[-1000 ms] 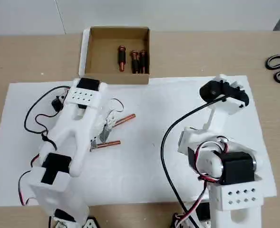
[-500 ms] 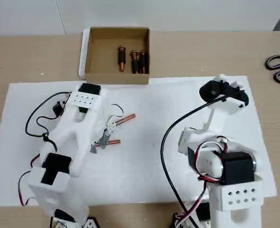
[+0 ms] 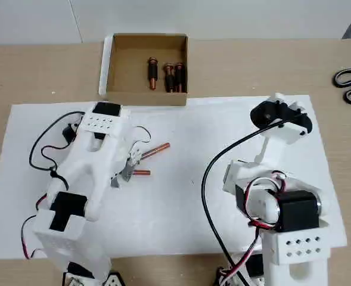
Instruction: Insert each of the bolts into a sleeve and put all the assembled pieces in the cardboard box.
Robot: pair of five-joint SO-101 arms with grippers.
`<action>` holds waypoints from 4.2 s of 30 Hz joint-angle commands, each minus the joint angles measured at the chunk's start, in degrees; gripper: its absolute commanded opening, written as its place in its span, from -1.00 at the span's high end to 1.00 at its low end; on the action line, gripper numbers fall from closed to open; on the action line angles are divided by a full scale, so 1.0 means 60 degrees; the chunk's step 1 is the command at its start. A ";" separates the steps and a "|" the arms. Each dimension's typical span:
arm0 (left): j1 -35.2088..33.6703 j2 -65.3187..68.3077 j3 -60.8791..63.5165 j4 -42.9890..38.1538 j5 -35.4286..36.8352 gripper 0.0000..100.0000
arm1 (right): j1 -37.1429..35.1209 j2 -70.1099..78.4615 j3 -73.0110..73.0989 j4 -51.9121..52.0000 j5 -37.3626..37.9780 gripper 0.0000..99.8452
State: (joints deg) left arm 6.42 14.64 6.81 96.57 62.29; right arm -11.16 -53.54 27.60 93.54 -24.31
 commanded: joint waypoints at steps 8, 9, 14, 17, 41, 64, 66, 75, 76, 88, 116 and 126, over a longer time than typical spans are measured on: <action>-0.0044 -0.0059 -0.1458 0.0557 -0.0132 0.79 | 0.0081 -0.0154 -0.0044 -0.0212 -0.0088 0.99; -0.0044 -0.0044 -0.1458 0.0469 -0.0132 0.79 | 0.0081 -0.0154 -0.0044 -0.0212 -0.0088 0.99; -0.0073 0.0586 -0.1473 0.0147 -0.0132 0.79 | 0.0081 -0.0154 -0.0044 -0.0212 -0.0088 0.99; -0.0073 0.1187 -0.1502 0.0088 -0.0132 0.79 | 0.0081 -0.0154 -0.0044 -0.0168 -0.0088 0.99; -0.0278 0.1377 -0.3011 0.0425 -0.0132 0.80 | 0.0081 -0.0139 -0.0029 -0.0198 -0.0088 0.99; -0.0396 0.3223 -0.3026 -0.0234 -0.0132 0.89 | 0.0081 -0.0095 -0.0015 -0.0212 -0.0088 0.99; -0.0571 0.3209 -0.3040 -0.0308 -0.0132 1.00 | 0.0081 -0.0095 -0.0015 -0.0212 -0.0088 0.99; -0.0894 0.3136 -0.3509 0.0308 -0.0132 0.99 | 0.0081 -0.0081 -0.0015 -0.0344 -0.0059 0.99; -0.0864 0.3136 -0.3832 0.0645 -0.0132 0.99 | 0.0081 -0.0081 -0.0015 -0.0374 -0.0059 0.99; -0.0249 -0.0073 -0.4769 0.0645 -0.0132 0.99 | 0.0037 -0.0081 -0.0015 -0.0388 -0.0059 0.99; 0.0190 -0.4059 -0.7582 0.0484 -0.2842 0.99 | -0.0828 -0.0095 -0.0015 -0.1722 0.0425 0.99; 0.0249 -0.5260 -0.7934 -0.1275 -0.4923 0.99 | -0.1868 -0.0872 -0.0015 -0.2366 0.1070 0.99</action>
State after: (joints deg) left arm 7.65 -12.97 -38.64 93.49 35.82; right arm -20.22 -55.47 27.87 81.85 -18.77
